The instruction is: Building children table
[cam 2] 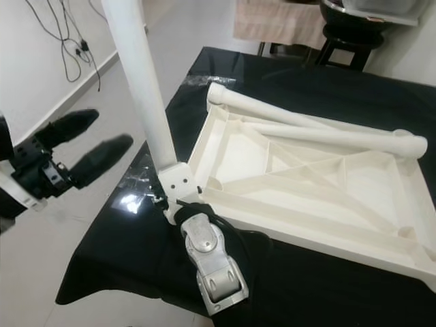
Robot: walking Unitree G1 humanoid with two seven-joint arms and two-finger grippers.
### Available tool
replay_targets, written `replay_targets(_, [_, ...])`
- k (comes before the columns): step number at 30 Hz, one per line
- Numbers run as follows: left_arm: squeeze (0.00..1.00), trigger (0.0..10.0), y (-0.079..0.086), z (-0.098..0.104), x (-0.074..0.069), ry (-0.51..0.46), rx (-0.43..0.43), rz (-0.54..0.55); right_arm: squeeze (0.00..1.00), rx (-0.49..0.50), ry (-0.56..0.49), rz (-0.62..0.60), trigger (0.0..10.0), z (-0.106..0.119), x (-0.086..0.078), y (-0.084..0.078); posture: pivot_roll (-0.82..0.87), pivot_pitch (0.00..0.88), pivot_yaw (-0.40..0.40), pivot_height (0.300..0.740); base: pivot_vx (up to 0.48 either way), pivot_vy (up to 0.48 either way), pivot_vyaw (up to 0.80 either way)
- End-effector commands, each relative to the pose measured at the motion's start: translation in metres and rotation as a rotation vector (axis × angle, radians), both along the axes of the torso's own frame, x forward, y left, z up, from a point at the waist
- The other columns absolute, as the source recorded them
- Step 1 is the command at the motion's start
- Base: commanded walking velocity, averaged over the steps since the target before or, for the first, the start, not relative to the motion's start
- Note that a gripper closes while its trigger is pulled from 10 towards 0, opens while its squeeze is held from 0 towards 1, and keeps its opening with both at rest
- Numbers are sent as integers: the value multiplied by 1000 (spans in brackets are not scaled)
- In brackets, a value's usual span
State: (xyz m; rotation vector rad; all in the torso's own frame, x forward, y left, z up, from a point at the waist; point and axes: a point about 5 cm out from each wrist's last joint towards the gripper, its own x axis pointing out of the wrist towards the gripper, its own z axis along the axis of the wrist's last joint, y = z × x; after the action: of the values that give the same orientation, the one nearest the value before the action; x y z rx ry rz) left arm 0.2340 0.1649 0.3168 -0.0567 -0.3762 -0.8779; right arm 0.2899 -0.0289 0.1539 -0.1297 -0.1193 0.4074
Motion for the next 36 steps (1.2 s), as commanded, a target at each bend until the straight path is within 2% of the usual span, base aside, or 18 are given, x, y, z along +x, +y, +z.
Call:
replay_targets(1, [1000, 10000, 0, 0, 6, 30, 18, -22, 0, 51, 197, -16, 10000, -36, -13, 14, 167, 134, -8, 740, 0, 0, 0])
replay_targets(2, [1000, 10000, 0, 0, 6, 30, 18, -22, 0, 51, 197, -16, 10000, -36, -13, 14, 167, 134, -8, 740, 0, 0, 0])
replay_targets(4, [1000, 10000, -3, 7, 22, 50, 22, -58, 0, 58, 194, -16, 10000, -35, -13, 15, 164, 138, -8, 740, 0, 0, 0])
replay_targets(5, [510, 10000, -5, 8, 30, 70, 22, -82, 0, 60, 192, -15, 10000, -34, -14, 15, 162, 143, -9, 740, 0, 0, 0])
replay_targets(7, [510, 10000, -7, 9, 35, 84, 23, -99, 0, 61, 191, -15, 10000, -34, -14, 16, 162, 143, -9, 740, 0, 0, 0])
replay_targets(8, [0, 10000, -10, 11, 41, 106, 18, -128, 0, 63, 189, -15, 10000, -34, -14, 16, 159, 147, -9, 740, 0, 0, 0])
replay_targets(9, [0, 10000, -14, 12, 47, 125, 21, -160, 0, 65, 186, -15, 10000, -34, -15, 16, 156, 150, -9, 740, 0, 0, 0])
replay_targets(10, [0, 10000, -14, 12, 47, 125, 21, -160, 0, 65, 186, -15, 10000, -34, -15, 16, 156, 150, -9, 740, 0, 0, 0])
replay_targets(13, [0, 10000, -25, 15, 56, 164, 49, -253, 0, 66, 184, -17, 10000, -34, -15, 16, 150, 156, -7, 740, 0, 0, 0])
replay_targets(17, [0, 10000, -31, 14, 58, 184, 75, -307, 0, 67, 183, -18, 10000, -34, -15, 16, 146, 160, -6, 740, 0, 0, 0])
replay_targets(19, [0, 10000, -36, 10, 56, 201, 144, -406, 0, 66, 182, -19, 10000, -34, -15, 16, 139, 166, -4, 740, 0, 0, 0])
replay_targets(22, [0, 10000, -38, 7, 54, 209, 179, -450, 0, 66, 182, -19, 10000, -34, -16, 16, 139, 166, -4, 740, 0, 0, 0])
replay_targets(23, [0, 8980, -40, 6, 53, 214, 200, -477, 0, 66, 182, -19, 10000, -34, -16, 16, 138, 167, -5, 740, 0, 0, 0])
replay_targets(24, [0, 4588, -41, 4, 53, 200, 238, -481, 0, 67, 182, -20, 10000, -33, -16, 16, 136, 169, -4, 740, 0, 0, 0])
replay_targets(25, [0, 4588, -41, 4, 53, 200, 238, -481, 0, 67, 182, -20, 10000, -33, -16, 16, 136, 169, -4, 740, 0, 0, 0])
replay_targets(26, [0, 0, -43, 5, 54, 139, 326, -439, 0, 67, 182, -21, 10000, -33, -15, 16, 138, 170, -4, 740, 0, 0, 0])
replay_targets(27, [0, 0, -43, 6, 55, 111, 351, -419, 0, 68, 182, -21, 10000, -33, -15, 16, 138, 171, -5, 740, 0, 0, 0])
replay_targets(36, [0, 0, -43, 22, 58, 0, 390, -327, 0, 67, 183, -16, 10000, -33, -14, 17, 144, 167, -8, 740, 0, 0, 0])
